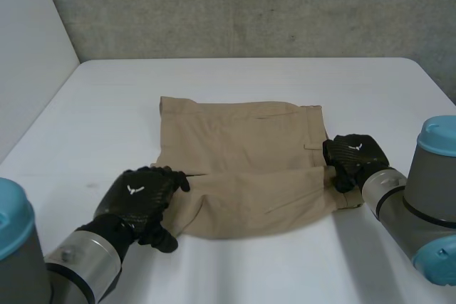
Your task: Fold the shorts.
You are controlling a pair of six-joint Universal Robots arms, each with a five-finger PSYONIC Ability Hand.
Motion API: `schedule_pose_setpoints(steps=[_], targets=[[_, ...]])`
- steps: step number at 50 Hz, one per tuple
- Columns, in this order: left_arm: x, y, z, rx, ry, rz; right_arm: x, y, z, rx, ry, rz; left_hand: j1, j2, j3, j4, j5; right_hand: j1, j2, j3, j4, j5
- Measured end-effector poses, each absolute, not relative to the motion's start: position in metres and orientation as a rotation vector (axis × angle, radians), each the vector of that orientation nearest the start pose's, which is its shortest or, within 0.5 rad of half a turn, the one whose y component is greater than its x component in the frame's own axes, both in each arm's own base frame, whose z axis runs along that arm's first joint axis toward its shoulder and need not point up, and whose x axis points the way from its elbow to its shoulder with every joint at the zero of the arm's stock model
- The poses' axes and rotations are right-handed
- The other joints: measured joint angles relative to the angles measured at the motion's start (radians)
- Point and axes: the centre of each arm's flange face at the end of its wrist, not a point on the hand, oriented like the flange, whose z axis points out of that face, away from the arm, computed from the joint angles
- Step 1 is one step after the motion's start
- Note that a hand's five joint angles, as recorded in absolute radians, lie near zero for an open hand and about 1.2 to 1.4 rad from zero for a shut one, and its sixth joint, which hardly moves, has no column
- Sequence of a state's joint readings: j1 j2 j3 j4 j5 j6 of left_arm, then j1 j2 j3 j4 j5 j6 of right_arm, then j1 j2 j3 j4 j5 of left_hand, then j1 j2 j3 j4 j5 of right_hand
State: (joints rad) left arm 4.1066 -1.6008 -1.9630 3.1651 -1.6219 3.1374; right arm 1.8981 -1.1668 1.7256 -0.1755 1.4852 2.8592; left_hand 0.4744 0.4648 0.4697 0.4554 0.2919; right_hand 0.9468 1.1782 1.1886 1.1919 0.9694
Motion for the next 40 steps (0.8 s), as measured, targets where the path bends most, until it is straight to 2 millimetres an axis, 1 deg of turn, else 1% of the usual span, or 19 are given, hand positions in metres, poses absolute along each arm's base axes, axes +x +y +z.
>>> schedule_pose_setpoints(steps=[5,12,16,20,21,22,25,27,28,29,31,32,33,39,40], targets=[[-0.253,-0.144,0.177,0.755,2.856,-1.761,0.237,-0.264,0.147,-0.832,2.390,-1.689,0.000,0.000,0.000,0.003,0.000,0.000,0.000,0.000,0.000,0.000],[-0.259,-0.163,0.152,0.703,2.865,-1.662,0.235,-0.259,0.148,-0.833,2.390,-1.685,0.003,0.009,0.000,0.020,0.015,-0.001,0.000,0.000,0.000,0.000],[-0.261,-0.170,0.144,0.673,2.839,-1.653,0.235,-0.258,0.148,-0.833,2.390,-1.685,0.016,0.032,0.023,0.042,0.038,0.000,0.000,0.000,0.000,0.000],[-0.263,-0.178,0.138,0.646,2.802,-1.677,0.234,-0.257,0.148,-0.832,2.387,-1.688,0.101,0.100,0.100,0.117,0.103,0.000,0.000,0.000,0.000,0.000],[-0.263,-0.179,0.138,0.642,2.795,-1.685,0.234,-0.256,0.148,-0.832,2.387,-1.689,0.162,0.155,0.155,0.171,0.155,0.000,0.000,0.000,0.000,0.000],[-0.264,-0.180,0.137,0.640,2.789,-1.692,0.234,-0.256,0.148,-0.833,2.386,-1.690,0.162,0.155,0.155,0.171,0.155,-0.001,0.000,0.000,0.000,0.000],[-0.265,-0.183,0.135,0.635,2.775,-1.716,0.234,-0.256,0.149,-0.834,2.383,-1.694,0.389,0.381,0.362,0.382,0.363,0.000,0.000,0.000,0.000,0.000],[-0.265,-0.183,0.135,0.634,2.773,-1.720,0.234,-0.256,0.149,-0.835,2.382,-1.694,0.389,0.381,0.362,0.382,0.363,0.000,0.000,0.000,0.000,0.000],[-0.265,-0.184,0.135,0.630,2.767,-1.736,0.234,-0.255,0.149,-0.837,2.381,-1.696,0.545,0.540,0.529,0.549,0.528,0.000,0.000,0.000,0.000,0.000],[-0.265,-0.184,0.135,0.629,2.766,-1.741,0.235,-0.255,0.149,-0.842,2.380,-1.698,0.606,0.613,0.602,0.622,0.599,0.000,0.000,0.000,0.000,0.000],[-0.264,-0.184,0.135,0.627,2.764,-1.745,0.235,-0.255,0.150,-0.845,2.380,-1.698,0.628,0.642,0.630,0.651,0.628,0.000,0.000,0.000,0.000,0.000],[-0.264,-0.184,0.138,0.620,2.757,-1.765,0.235,-0.254,0.150,-0.853,2.378,-1.698,0.653,0.714,0.698,0.720,0.680,0.000,0.000,0.000,0.000,0.000],[-0.263,-0.184,0.140,0.618,2.755,-1.772,0.235,-0.254,0.150,-0.856,2.377,-1.698,0.653,0.714,0.698,0.720,0.680,0.000,0.000,0.000,0.000,0.000],[-0.258,-0.179,0.161,0.604,2.721,-1.864,0.238,-0.248,0.154,-0.931,2.364,-1.705,0.653,0.726,0.708,0.744,0.680,0.000,0.000,0.000,0.000,0.000],[-0.256,-0.177,0.167,0.611,2.710,-1.882,0.238,-0.246,0.156,-0.953,2.363,-1.709,0.653,0.726,0.708,0.744,0.680,0.000,0.000,0.000,0.000,0.000]])
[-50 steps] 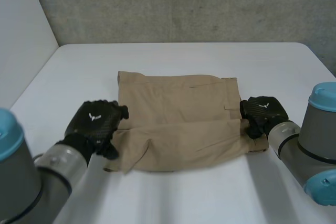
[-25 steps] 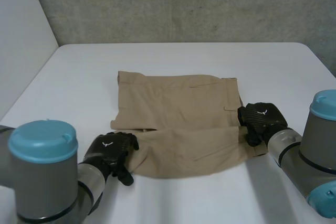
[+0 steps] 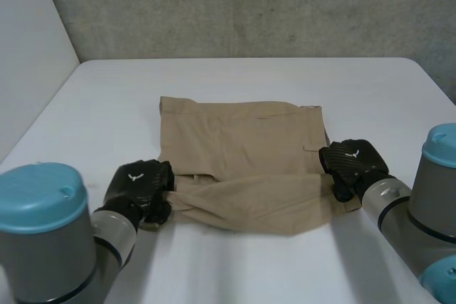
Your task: Fold the shorts.
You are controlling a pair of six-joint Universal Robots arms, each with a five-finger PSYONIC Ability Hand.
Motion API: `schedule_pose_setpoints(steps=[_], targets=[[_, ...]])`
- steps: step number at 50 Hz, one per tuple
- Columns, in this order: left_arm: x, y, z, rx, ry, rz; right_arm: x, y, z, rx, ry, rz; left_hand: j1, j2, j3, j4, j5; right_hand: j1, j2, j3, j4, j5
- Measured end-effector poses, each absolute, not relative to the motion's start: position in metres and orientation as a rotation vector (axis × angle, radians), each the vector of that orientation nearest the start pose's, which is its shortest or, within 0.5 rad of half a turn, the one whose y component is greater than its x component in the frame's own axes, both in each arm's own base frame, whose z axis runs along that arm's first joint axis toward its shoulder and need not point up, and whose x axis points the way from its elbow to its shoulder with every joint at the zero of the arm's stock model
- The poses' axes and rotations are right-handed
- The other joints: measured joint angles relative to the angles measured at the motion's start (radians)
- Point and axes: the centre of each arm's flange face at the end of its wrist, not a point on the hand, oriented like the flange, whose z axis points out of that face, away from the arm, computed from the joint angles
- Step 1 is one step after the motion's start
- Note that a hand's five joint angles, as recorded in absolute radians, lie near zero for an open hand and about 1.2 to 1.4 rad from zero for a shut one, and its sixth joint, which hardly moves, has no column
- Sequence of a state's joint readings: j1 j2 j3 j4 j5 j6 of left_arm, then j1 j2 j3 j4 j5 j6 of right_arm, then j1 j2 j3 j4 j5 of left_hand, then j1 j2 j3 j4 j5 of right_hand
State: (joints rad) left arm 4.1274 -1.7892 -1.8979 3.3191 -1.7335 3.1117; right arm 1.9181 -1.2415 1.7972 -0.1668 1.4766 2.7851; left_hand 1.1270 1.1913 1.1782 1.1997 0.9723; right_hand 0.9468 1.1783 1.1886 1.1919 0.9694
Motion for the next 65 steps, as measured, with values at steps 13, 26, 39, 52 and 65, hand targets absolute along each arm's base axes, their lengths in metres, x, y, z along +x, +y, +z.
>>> schedule_pose_setpoints(steps=[13,26,39,52,65], targets=[[-0.237,-0.136,0.225,0.902,2.583,-1.892,0.221,-0.208,0.199,-1.313,2.347,-1.763,0.000,0.001,0.006,0.000,0.000,0.000,0.000,0.000,0.000,0.000],[-0.214,-0.094,0.258,1.016,2.614,-1.846,0.192,-0.166,0.227,-1.528,2.426,-1.527,0.000,0.003,0.006,0.000,0.000,-0.001,0.000,0.000,0.000,0.000],[-0.206,-0.079,0.245,1.057,2.689,-1.703,0.172,-0.154,0.228,-1.618,2.460,-1.221,0.000,0.003,0.006,0.001,0.022,0.000,0.000,0.000,0.000,0.000],[-0.226,-0.132,0.241,1.051,2.601,-1.819,0.176,-0.194,0.228,-1.449,2.383,-1.421,0.000,0.005,0.006,0.001,0.022,0.000,0.000,0.000,0.000,0.000],[-0.287,-0.248,0.200,1.154,2.435,-1.908,0.194,-0.276,0.208,-1.247,2.452,-1.667,0.000,0.007,0.009,0.004,0.022,0.000,0.000,0.000,0.000,0.000]])
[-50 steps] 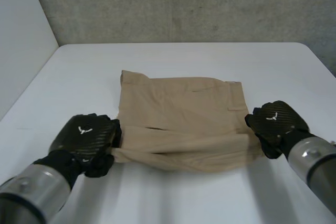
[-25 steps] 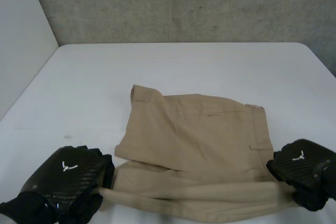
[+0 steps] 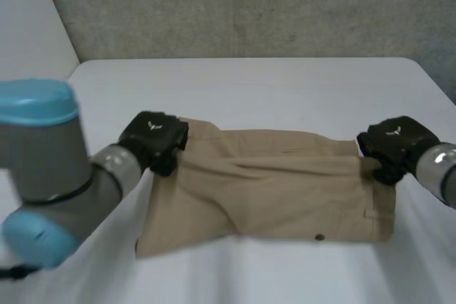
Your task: Fold the shorts.
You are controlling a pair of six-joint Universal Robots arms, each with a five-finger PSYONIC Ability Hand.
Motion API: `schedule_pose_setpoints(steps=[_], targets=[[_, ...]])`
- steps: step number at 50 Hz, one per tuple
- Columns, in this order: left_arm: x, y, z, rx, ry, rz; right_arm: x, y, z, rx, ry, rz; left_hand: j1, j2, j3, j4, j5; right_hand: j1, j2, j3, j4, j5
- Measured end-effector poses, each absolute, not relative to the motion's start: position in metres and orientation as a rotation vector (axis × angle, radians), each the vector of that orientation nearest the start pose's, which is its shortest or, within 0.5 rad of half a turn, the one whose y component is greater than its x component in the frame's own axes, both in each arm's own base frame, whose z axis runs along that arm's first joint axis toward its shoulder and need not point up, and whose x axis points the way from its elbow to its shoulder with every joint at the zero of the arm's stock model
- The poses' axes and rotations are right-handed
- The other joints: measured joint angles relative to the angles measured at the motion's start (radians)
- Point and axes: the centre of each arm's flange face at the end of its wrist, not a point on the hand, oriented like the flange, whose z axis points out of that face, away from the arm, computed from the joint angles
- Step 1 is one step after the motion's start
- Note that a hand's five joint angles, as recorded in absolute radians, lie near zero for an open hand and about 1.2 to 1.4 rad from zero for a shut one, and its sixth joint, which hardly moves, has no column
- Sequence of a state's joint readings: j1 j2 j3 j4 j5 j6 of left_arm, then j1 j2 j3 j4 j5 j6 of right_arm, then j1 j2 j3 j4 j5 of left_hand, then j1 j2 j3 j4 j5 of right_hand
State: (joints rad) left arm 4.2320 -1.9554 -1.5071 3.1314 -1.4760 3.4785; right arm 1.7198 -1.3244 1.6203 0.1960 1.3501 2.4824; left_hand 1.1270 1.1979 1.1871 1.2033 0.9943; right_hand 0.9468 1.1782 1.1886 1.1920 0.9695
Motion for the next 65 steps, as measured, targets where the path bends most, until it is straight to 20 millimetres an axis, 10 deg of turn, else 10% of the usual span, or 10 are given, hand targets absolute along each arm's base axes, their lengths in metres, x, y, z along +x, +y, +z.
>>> schedule_pose_setpoints(steps=[13,22,29,33,48,65], targets=[[-0.332,-0.340,0.168,1.150,2.287,-2.051,0.229,-0.335,0.164,-1.298,2.460,-1.750,0.003,0.001,0.004,0.001,0.000,0.000,0.002,0.000,0.000,0.000],[-0.345,-0.370,0.145,1.159,2.129,-2.147,0.240,-0.364,0.149,-1.266,2.405,-1.965,0.003,0.001,0.004,0.001,0.000,0.000,0.002,0.000,0.000,0.000],[-0.342,-0.378,0.133,1.150,2.107,-2.157,0.245,-0.372,0.146,-1.256,2.343,-2.046,-0.035,-0.066,-0.045,-0.050,-0.045,-0.075,-0.115,-0.123,-0.127,-0.070],[-0.341,-0.375,0.129,1.155,2.123,-2.142,0.245,-0.373,0.152,-1.225,2.321,-2.065,-0.597,-0.597,-0.583,-0.602,-0.576,-0.547,-0.697,-0.699,-0.701,-0.637],[-0.341,-0.367,0.145,1.139,2.080,-2.204,0.246,-0.363,0.171,-1.007,2.190,-1.857,-0.633,-0.705,-0.688,-0.716,-0.690,-0.576,-0.758,-0.769,-0.793,-0.741],[-0.346,-0.397,0.112,1.097,2.012,-2.262,0.242,-0.404,0.132,-0.934,2.207,-1.990,-0.633,-0.705,-0.688,-0.716,-0.690,-0.575,-0.755,-0.766,-0.788,-0.714]])
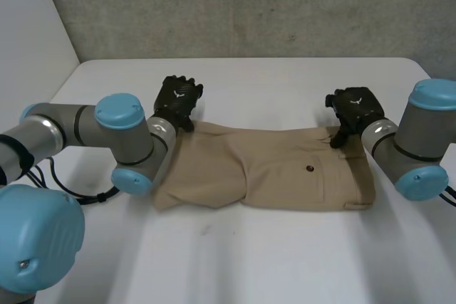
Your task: Fold the shorts.
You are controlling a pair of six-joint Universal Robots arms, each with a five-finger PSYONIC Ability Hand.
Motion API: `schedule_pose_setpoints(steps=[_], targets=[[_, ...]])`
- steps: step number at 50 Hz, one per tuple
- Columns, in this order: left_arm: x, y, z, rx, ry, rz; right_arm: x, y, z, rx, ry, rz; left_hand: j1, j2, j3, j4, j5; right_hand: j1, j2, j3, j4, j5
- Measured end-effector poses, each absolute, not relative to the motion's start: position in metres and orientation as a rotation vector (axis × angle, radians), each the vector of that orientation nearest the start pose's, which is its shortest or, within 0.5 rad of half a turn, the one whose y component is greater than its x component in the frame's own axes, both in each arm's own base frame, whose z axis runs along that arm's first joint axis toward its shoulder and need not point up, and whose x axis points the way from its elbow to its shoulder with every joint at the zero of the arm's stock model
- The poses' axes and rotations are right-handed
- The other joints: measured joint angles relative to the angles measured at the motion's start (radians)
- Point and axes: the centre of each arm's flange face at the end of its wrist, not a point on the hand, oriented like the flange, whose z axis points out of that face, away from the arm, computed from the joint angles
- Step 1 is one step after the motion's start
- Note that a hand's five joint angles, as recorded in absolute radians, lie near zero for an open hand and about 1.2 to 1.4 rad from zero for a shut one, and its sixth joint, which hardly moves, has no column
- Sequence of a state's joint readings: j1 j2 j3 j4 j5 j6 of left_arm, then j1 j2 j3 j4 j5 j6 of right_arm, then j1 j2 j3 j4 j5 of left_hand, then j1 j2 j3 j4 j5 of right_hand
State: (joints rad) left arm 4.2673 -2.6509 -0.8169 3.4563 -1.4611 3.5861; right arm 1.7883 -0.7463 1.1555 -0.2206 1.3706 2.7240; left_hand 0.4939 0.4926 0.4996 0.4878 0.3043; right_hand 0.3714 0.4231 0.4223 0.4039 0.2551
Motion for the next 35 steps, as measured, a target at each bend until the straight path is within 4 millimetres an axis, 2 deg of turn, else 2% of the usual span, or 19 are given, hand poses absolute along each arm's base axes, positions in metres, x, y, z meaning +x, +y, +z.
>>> schedule_pose_setpoints(steps=[2,3,11,16,20,22,25,26,29,32,33,35], targets=[[-0.346,-0.399,0.111,1.093,2.009,-2.264,0.242,-0.406,0.130,-0.931,2.207,-2.011,0.000,0.000,0.000,0.000,0.000,0.000,0.000,0.000,0.000,0.000],[-0.346,-0.406,0.108,1.073,1.991,-2.276,0.241,-0.412,0.126,-0.925,2.203,-2.075,0.000,0.000,0.000,0.000,0.001,0.000,0.000,0.000,0.000,0.000],[-0.344,-0.420,0.111,1.006,1.943,-2.308,0.241,-0.417,0.115,-0.967,2.220,-2.123,0.000,0.000,0.000,0.000,0.002,0.000,-0.002,-0.003,-0.003,-0.028],[-0.341,-0.425,0.118,0.958,1.920,-2.319,0.244,-0.415,0.118,-0.991,2.205,-2.154,0.000,0.000,0.000,0.000,0.001,-0.049,-0.046,-0.053,-0.047,-0.091],[-0.341,-0.424,0.126,0.939,1.910,-2.327,0.245,-0.412,0.141,-0.965,2.157,-2.212,0.000,0.000,0.000,0.000,0.001,-0.121,-0.140,-0.143,-0.123,-0.161],[-0.341,-0.419,0.134,0.943,1.914,-2.327,0.243,-0.406,0.162,-0.925,2.120,-2.245,0.000,0.000,0.000,0.000,0.000,-0.164,-0.198,-0.203,-0.166,-0.176],[-0.340,-0.411,0.143,0.949,1.921,-2.325,0.241,-0.400,0.178,-0.886,2.094,-2.261,0.000,-0.001,-0.001,-0.001,-0.003,-0.165,-0.203,-0.205,-0.169,-0.176],[-0.338,-0.404,0.153,0.955,1.928,-2.324,0.239,-0.393,0.194,-0.850,2.072,-2.272,-0.003,-0.010,-0.014,-0.013,-0.015,-0.165,-0.203,-0.205,-0.169,-0.176],[-0.334,-0.382,0.172,0.975,1.952,-2.315,0.234,-0.378,0.213,-0.805,2.057,-2.264,-0.007,-0.014,-0.020,-0.020,-0.021,-0.165,-0.203,-0.205,-0.169,-0.179],[-0.333,-0.377,0.177,0.980,1.958,-2.312,0.233,-0.375,0.216,-0.800,2.058,-2.260,-0.007,-0.014,-0.020,-0.020,-0.021,-0.165,-0.203,-0.205,-0.169,-0.179],[-0.328,-0.356,0.189,1.000,1.980,-2.302,0.230,-0.362,0.225,-0.780,2.069,-2.233,-0.007,-0.017,-0.021,-0.023,-0.024,-0.165,-0.203,-0.205,-0.169,-0.185],[-0.325,-0.346,0.194,1.008,1.997,-2.295,0.228,-0.355,0.225,-0.782,2.094,-2.202,-0.007,-0.017,-0.021,-0.023,-0.024,-0.165,-0.203,-0.205,-0.169,-0.185]])
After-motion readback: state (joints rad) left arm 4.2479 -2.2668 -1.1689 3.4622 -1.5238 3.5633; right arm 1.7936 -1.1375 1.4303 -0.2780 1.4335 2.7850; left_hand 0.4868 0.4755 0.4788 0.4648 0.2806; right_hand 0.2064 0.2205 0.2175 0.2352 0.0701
